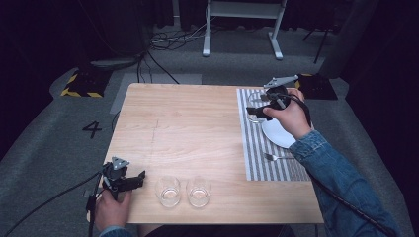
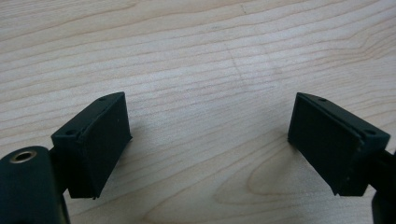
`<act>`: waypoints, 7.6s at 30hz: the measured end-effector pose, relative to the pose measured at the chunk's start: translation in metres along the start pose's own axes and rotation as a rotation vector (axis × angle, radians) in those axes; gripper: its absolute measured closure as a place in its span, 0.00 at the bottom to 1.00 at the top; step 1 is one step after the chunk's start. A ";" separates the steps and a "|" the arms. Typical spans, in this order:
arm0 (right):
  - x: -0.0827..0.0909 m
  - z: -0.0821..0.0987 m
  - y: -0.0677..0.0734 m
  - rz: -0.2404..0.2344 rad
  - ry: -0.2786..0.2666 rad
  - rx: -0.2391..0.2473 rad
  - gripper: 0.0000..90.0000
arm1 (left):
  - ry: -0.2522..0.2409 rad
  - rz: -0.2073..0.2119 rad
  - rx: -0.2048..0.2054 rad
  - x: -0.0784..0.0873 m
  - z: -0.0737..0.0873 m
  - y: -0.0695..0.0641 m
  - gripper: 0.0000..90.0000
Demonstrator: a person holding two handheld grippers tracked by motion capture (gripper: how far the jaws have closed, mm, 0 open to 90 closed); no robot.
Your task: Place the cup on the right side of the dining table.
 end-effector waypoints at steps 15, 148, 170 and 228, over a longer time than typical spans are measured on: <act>-0.044 0.006 -0.047 0.090 0.007 -0.117 0.20 | 0.000 0.000 0.000 0.000 0.000 0.000 0.15; 0.095 0.122 -0.031 0.026 0.066 -0.114 0.18 | -0.001 -0.003 0.001 0.001 0.000 0.000 0.15; 0.130 0.172 -0.010 -0.006 0.110 -0.037 0.19 | 0.001 -0.001 0.001 0.000 0.000 0.000 0.15; 0.084 0.290 0.053 0.023 0.039 -0.079 0.17 | 0.001 -0.005 0.001 -0.001 -0.001 0.001 0.15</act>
Point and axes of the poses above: each handheld gripper's, and its own axes: x roughly backward along the jaws, z roughly out of its underside, y roughly to its left, the point moved 5 cm from there along -x, roughly forward along the jaws, and after that the axes turned 1 degree about -x, right-handed, at the moved point
